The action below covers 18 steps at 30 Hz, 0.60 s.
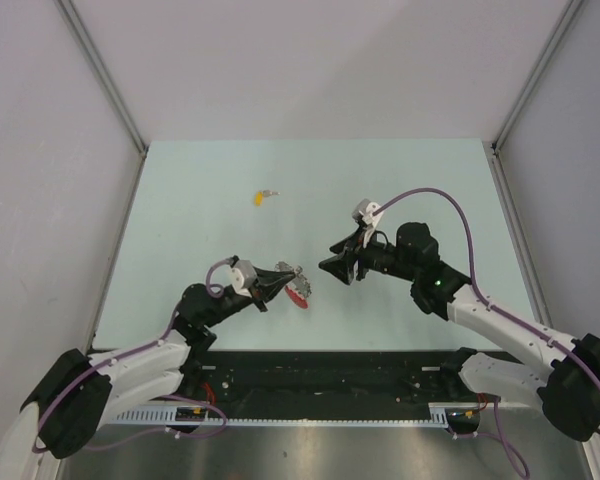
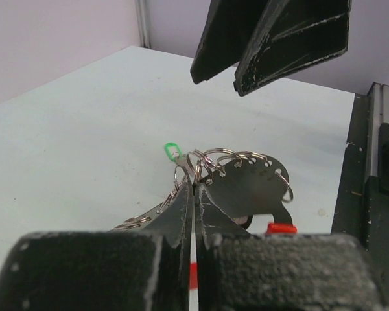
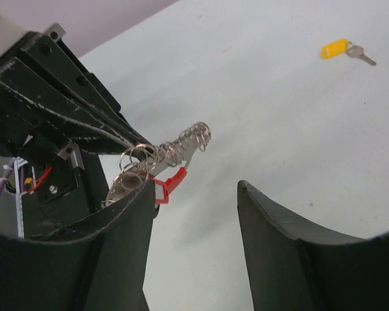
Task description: Put the keys on the keyring
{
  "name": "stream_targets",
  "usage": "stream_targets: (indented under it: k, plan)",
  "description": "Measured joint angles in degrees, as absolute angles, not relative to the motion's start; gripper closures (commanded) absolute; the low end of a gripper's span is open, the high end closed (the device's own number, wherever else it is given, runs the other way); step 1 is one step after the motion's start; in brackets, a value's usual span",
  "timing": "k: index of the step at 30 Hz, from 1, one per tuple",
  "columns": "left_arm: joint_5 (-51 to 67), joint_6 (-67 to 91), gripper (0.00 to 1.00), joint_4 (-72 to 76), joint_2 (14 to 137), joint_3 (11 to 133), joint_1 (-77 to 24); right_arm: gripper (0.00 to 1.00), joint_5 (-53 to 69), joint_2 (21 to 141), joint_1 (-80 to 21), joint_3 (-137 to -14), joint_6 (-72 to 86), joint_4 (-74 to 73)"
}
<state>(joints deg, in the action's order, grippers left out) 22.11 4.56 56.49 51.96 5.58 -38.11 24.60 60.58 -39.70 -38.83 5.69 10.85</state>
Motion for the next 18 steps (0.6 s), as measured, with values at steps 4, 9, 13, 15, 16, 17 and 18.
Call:
stream_targets:
  k: [4,9,13,15,16,17,18]
  plan:
    - [22.9,4.3,1.00,55.3,52.3,6.7,-38.1,0.43,26.3,61.6,-39.3,-38.6,8.0,14.6]
    - [24.2,4.1,1.00,57.3,56.1,7.6,-38.1,0.42,26.9,62.7,-39.2,-38.3,7.7,15.3]
    - [25.8,4.2,1.00,57.8,59.1,7.6,-38.1,0.44,27.6,62.7,-38.8,-38.3,7.5,15.7]
    - [26.6,4.1,1.00,58.1,59.4,7.6,-38.1,0.46,28.3,63.0,-38.7,-38.3,7.5,16.1]
    - [27.2,4.1,1.00,58.3,59.4,7.6,-38.1,0.47,28.8,63.4,-38.6,-38.3,7.5,16.3]
    - [27.7,4.1,1.00,58.7,59.6,7.6,-38.1,0.47,29.3,63.9,-38.5,-38.3,7.5,16.4]
    - [27.9,4.1,1.00,58.8,59.7,7.7,-38.1,0.49,29.7,64.5,-38.5,-38.3,7.4,16.6]
